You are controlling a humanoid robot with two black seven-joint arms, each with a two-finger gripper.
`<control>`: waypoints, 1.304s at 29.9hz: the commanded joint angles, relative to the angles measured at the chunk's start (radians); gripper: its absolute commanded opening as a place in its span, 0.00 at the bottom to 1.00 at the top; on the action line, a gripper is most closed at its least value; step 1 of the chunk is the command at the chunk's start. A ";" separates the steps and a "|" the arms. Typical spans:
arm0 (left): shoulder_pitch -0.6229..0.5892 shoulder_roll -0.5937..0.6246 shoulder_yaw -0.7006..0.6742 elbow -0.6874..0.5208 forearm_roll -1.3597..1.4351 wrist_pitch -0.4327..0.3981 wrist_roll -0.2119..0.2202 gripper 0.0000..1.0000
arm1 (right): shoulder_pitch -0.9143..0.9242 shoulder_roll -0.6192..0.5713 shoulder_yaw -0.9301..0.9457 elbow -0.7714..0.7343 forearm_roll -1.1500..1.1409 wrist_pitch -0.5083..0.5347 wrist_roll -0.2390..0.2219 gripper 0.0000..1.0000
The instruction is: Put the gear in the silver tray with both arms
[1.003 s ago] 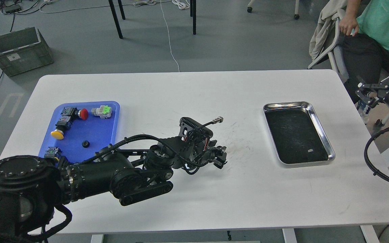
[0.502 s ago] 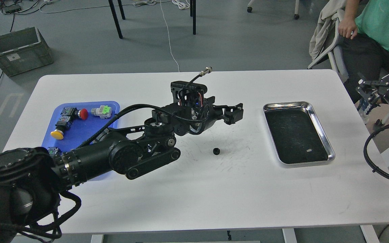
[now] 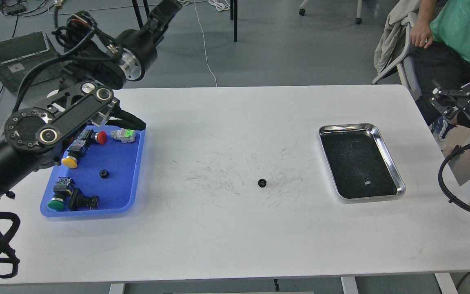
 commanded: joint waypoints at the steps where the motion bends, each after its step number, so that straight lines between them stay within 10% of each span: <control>1: 0.102 0.051 -0.050 0.008 -0.170 0.022 -0.087 0.98 | 0.000 0.001 0.033 0.003 0.000 0.005 0.003 0.99; 12: 0.465 -0.063 -0.424 0.016 -0.290 -0.116 -0.173 0.98 | 0.078 -0.075 0.001 0.355 -0.108 -0.009 -0.004 0.99; 24: 0.466 -0.093 -0.538 0.135 -0.356 -0.266 -0.201 0.98 | 0.217 -0.075 -0.188 0.705 -0.867 -0.082 -0.091 0.99; 39: 0.479 -0.076 -0.518 0.137 -0.319 -0.268 -0.251 0.98 | 0.215 0.152 -0.536 0.754 -1.676 -0.090 -0.134 0.99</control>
